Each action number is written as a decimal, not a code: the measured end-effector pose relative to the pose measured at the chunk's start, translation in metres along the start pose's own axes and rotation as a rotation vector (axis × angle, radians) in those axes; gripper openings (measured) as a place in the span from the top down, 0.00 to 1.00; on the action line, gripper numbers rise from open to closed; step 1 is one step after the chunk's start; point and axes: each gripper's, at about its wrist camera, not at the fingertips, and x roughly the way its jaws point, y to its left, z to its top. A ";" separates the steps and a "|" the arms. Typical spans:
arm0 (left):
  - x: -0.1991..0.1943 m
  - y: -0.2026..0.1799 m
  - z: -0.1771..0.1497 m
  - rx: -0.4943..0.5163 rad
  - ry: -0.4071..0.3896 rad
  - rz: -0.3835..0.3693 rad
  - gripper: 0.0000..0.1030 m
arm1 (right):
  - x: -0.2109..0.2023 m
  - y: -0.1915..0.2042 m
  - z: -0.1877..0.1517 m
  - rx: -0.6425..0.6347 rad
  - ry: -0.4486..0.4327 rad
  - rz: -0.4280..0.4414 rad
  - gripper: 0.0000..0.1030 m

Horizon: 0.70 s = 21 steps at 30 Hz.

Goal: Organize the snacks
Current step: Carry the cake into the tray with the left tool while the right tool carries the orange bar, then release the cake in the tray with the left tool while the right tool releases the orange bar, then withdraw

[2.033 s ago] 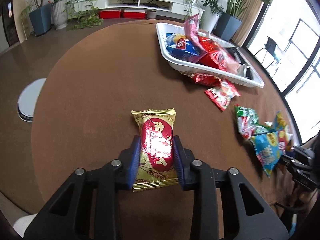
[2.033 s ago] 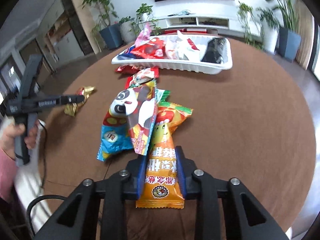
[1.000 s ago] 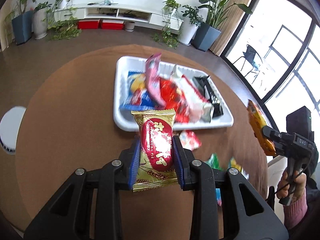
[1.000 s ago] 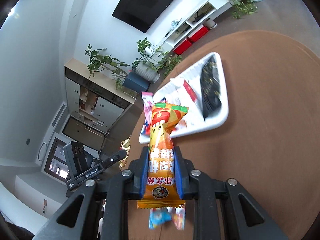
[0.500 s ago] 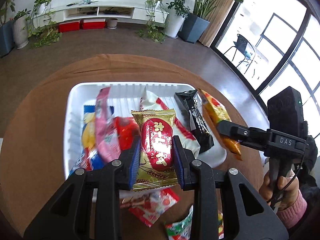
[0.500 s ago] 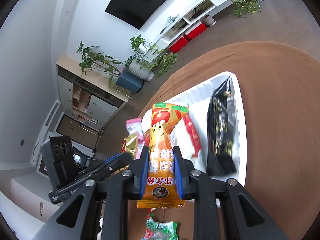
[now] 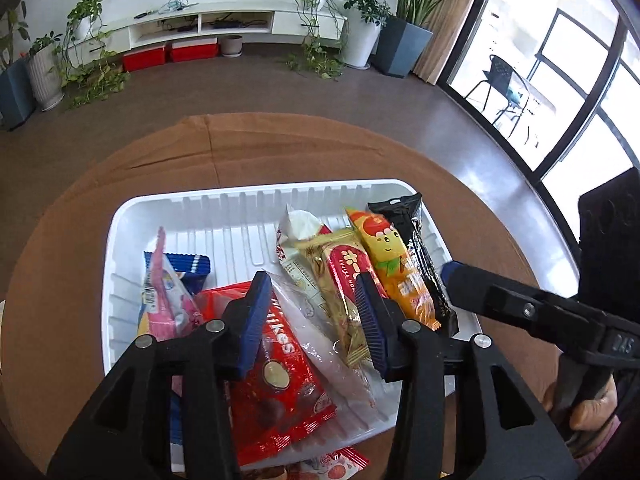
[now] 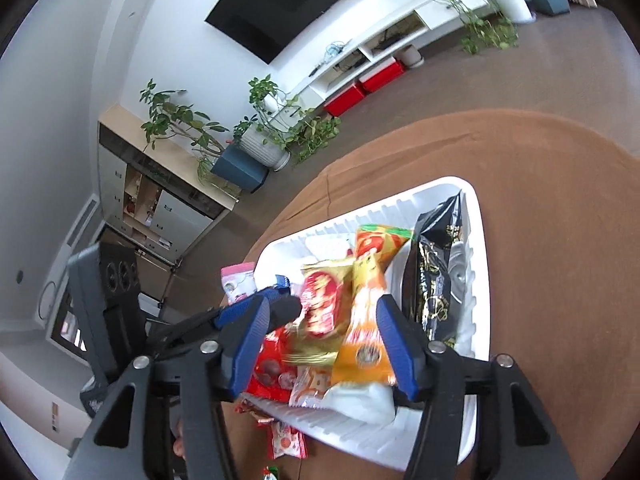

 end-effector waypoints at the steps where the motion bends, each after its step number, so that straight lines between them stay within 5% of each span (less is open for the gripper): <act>1: -0.004 0.001 -0.001 -0.002 -0.009 0.001 0.58 | -0.005 0.004 -0.003 -0.017 -0.005 -0.002 0.41; 8: -0.046 0.006 -0.027 0.021 -0.078 0.023 0.54 | -0.047 0.027 -0.032 -0.104 -0.038 -0.002 0.34; 21: -0.119 0.021 -0.134 0.008 -0.090 0.056 0.50 | -0.110 0.055 -0.137 -0.240 -0.003 -0.073 0.29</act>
